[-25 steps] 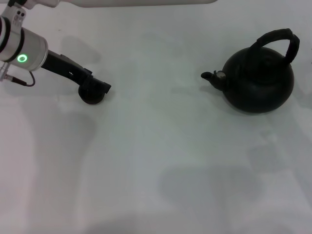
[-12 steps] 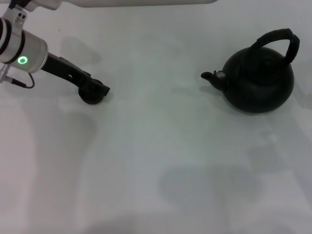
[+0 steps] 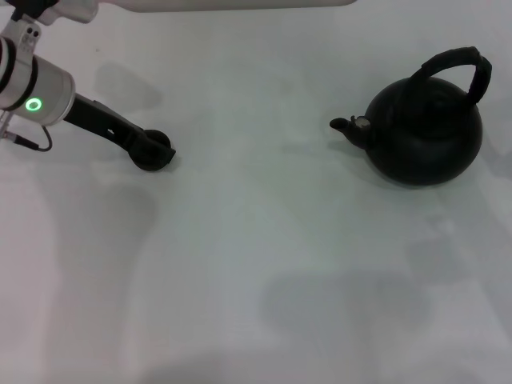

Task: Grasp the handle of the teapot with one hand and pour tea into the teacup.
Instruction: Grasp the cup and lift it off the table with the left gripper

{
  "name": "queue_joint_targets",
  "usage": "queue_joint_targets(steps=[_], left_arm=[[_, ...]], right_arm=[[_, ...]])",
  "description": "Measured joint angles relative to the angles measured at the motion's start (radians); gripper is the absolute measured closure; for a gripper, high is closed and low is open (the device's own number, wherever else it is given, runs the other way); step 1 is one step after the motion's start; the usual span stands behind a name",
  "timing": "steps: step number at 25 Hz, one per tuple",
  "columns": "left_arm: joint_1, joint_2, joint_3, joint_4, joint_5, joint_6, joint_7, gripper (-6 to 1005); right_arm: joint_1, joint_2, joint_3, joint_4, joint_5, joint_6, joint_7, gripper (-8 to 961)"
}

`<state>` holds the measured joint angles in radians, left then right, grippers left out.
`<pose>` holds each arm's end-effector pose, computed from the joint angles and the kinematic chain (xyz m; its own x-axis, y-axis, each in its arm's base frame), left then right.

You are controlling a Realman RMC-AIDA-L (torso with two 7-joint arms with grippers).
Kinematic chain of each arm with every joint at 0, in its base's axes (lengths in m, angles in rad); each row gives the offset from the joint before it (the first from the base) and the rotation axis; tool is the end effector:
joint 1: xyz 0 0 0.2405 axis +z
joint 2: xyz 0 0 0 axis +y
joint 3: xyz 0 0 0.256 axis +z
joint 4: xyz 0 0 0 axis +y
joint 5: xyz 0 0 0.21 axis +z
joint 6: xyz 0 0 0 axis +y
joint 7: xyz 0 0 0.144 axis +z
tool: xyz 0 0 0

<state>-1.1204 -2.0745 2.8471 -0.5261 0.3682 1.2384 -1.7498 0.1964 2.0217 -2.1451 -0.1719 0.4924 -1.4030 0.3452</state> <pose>-0.2548 0.4063 -0.0175 0.7196 0.6925 -0.0508 0.6389 -0.6891 -0.3421 0.3630 0.2492 0.0086 0.6383 0.0747 -0.7662 -0.7382 -0.2230 -0.6367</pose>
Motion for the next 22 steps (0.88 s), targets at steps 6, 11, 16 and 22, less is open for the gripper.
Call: queue_joint_targets(steps=[6,11,16,22], left_arm=[[-0.001,-0.001,0.000,0.000,0.001,-0.008,-0.008,221],[-0.001,-0.001,0.000,0.000,0.003,-0.012,-0.011,235],[0.001,0.001,0.000,0.000,0.004,-0.004,-0.011,263],[-0.012,0.003,0.000,-0.001,0.005,0.000,-0.010,297]], right_arm=[[0.000,0.000,-0.004,-0.002,0.000,-0.004,0.000,95],[-0.004,0.000,-0.007,-0.009,0.000,-0.004,0.000,95],[-0.006,0.001,-0.007,-0.010,0.000,-0.004,0.000,95],[-0.006,0.002,-0.007,-0.011,0.000,-0.004,0.000,95]])
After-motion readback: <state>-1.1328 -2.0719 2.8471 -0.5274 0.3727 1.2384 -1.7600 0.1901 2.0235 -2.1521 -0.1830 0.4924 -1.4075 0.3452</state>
